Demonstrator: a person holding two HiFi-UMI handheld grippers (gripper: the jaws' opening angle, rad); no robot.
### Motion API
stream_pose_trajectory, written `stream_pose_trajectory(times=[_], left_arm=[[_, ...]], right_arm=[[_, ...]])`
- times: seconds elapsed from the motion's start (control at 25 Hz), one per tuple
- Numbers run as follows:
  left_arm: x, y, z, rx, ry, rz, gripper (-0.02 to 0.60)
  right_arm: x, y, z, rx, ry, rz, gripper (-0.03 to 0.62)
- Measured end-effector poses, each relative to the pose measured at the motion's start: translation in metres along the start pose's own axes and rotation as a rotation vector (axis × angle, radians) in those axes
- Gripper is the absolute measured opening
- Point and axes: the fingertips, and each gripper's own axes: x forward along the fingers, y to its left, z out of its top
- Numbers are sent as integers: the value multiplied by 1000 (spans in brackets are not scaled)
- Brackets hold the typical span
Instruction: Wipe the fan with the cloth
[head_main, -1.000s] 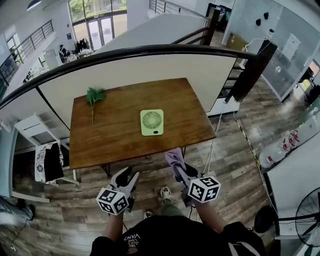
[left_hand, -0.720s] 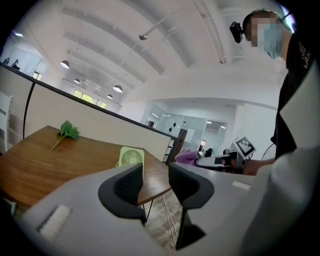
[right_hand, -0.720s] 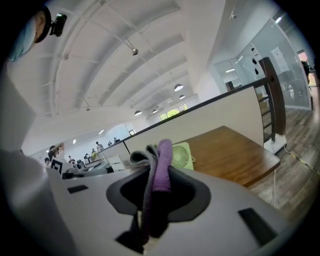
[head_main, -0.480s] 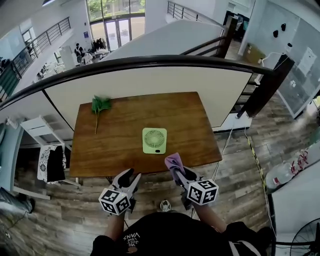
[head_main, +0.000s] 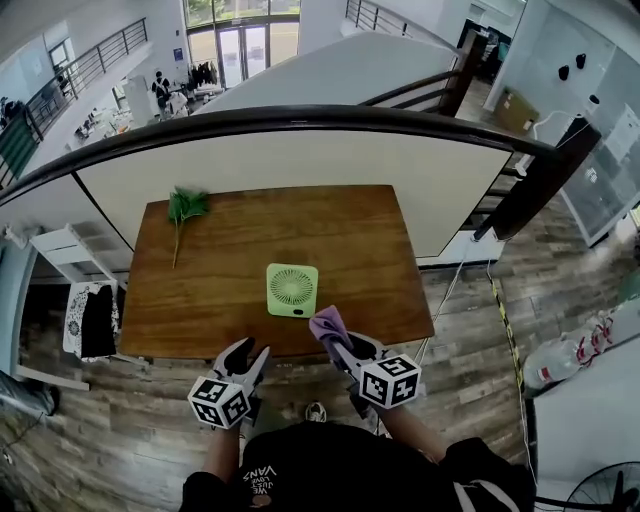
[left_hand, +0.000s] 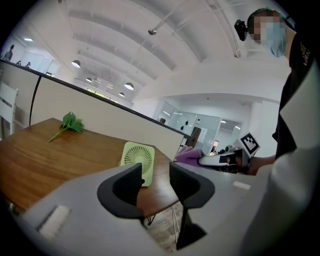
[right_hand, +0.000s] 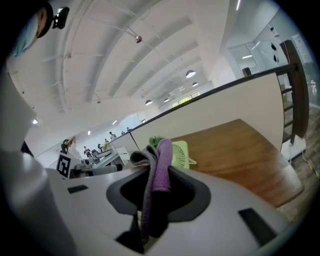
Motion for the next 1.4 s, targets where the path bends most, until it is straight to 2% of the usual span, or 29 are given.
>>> stream_pose_trajectory(times=[0.28, 0.72, 1.04, 1.24, 1.4], left_arm=[[29, 26, 5, -8, 69, -27, 161], [75, 85, 11, 23, 212, -163, 169], [105, 114, -4, 68, 336, -280, 182], [126, 112, -25, 118, 428, -368, 197], [134, 109, -41, 140, 488, -409, 207]], right_arm=[[16, -11, 7, 24, 16, -40, 97], [68, -3, 18, 42, 27, -142, 97], [107, 8, 24, 63, 6, -198, 97], [127, 10, 24, 64, 38, -184, 97], [140, 10, 23, 53, 70, -176, 97]])
